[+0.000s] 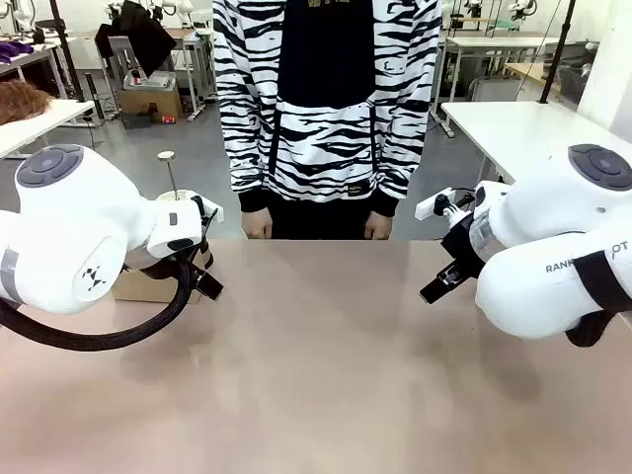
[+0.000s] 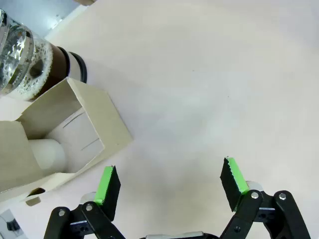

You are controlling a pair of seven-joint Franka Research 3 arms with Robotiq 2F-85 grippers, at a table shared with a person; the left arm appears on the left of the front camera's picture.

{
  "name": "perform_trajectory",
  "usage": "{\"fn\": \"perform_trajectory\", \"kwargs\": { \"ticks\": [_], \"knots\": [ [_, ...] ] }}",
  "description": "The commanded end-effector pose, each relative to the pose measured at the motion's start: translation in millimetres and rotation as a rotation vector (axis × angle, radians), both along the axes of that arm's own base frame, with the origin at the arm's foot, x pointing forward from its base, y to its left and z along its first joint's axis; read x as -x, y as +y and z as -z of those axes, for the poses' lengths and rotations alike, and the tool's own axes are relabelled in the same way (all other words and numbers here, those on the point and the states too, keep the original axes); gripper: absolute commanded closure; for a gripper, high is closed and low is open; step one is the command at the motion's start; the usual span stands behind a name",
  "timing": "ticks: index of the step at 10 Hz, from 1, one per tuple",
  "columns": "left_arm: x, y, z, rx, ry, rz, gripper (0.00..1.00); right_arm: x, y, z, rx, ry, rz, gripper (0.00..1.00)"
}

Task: Pour a drink into a cup and package it in a carrier.
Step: Pick up the 600 ml Paper Cup and place it in the middle top area of the table.

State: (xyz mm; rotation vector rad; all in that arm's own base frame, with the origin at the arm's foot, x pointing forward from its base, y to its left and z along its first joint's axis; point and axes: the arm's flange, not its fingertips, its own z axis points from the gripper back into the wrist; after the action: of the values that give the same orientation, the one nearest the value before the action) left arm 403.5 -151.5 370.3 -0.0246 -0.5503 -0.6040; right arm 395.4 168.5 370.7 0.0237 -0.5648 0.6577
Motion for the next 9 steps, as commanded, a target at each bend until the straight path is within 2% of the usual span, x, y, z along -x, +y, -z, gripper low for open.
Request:
{"fn": "perform_trajectory", "kwargs": {
  "ticks": [1,9],
  "knots": [
    [0.0,0.0,0.0,0.000,0.000,0.000,0.00,0.0,0.0,-0.1,0.000,0.000,0.000,0.00],
    [0.0,0.0,0.0,0.000,0.000,0.000,0.00,0.0,0.1,0.1,0.001,0.000,0.000,0.00]
  ]
}}
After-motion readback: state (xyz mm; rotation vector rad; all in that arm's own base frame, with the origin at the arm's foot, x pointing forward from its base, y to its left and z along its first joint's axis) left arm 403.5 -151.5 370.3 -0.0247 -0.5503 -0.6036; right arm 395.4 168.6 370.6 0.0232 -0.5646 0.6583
